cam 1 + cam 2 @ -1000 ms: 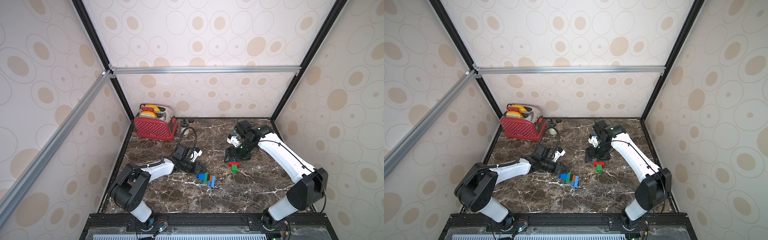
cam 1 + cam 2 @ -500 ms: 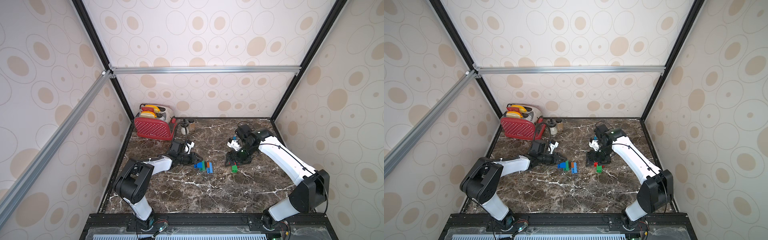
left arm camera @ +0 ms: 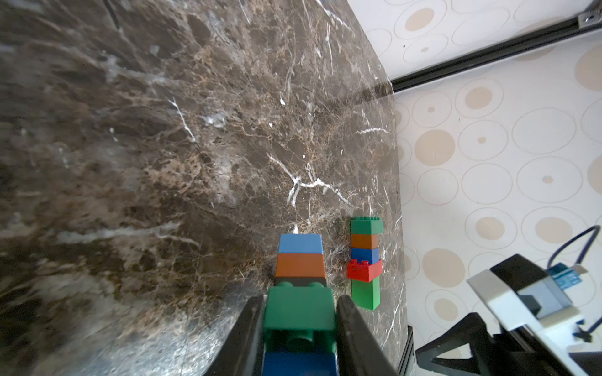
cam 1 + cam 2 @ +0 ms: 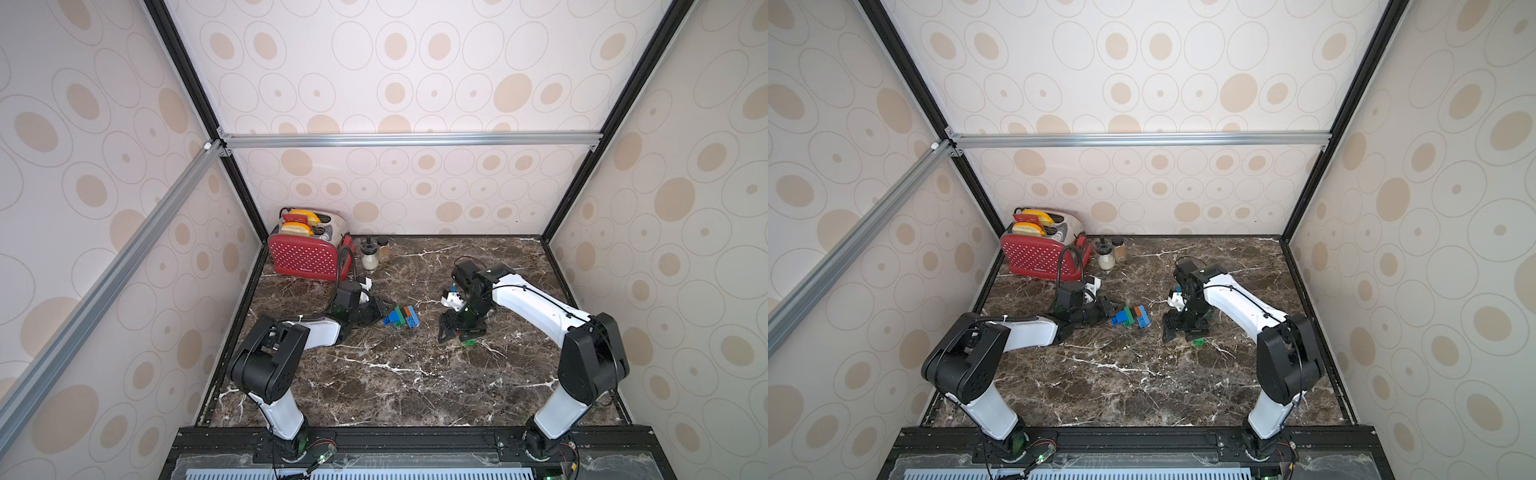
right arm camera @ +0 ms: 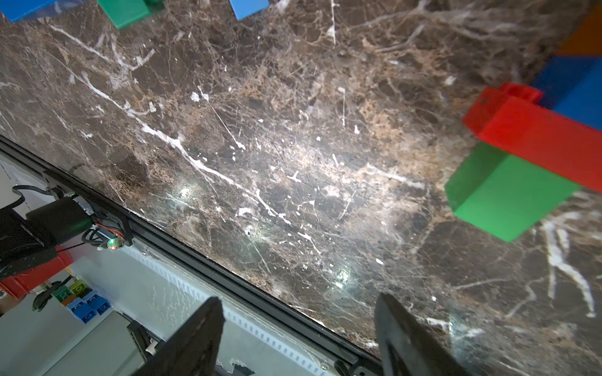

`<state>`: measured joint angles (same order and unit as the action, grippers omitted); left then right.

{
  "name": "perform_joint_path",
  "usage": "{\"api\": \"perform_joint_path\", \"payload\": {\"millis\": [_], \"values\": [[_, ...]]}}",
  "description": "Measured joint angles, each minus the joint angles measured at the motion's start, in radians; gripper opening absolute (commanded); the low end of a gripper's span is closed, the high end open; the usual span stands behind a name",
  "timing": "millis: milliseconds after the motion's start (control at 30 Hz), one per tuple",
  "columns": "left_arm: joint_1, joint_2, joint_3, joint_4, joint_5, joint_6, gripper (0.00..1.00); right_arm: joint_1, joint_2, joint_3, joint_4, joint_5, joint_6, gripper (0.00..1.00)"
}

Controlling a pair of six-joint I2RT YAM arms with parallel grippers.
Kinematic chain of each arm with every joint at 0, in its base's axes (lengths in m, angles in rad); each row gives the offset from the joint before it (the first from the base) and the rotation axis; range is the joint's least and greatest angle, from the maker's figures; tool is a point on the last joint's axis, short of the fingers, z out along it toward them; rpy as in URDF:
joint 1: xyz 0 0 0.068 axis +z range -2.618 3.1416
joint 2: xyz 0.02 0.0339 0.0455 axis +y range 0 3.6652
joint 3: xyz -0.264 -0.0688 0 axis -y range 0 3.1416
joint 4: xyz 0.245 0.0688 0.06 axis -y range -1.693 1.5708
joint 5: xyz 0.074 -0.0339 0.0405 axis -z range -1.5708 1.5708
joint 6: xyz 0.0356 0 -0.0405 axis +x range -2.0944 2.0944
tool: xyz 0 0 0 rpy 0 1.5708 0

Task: Assemble the letter f with lego
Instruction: Place the lego brick at the center of the board.

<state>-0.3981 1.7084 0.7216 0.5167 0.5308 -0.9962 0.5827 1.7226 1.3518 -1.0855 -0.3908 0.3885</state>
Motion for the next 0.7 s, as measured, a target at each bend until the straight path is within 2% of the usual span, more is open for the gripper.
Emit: {"api": "perform_joint_path", "payload": {"millis": [467, 700], "values": [[0.001, -0.020, -0.241, 0.228, -0.117, -0.112, 0.41, 0.031, 0.178, 0.066, 0.095, -0.017, 0.046, 0.76], [0.001, -0.023, -0.286, 0.283, -0.146, -0.138, 0.48, 0.068, 0.240, 0.123, 0.121, -0.026, 0.072, 0.76]]}}
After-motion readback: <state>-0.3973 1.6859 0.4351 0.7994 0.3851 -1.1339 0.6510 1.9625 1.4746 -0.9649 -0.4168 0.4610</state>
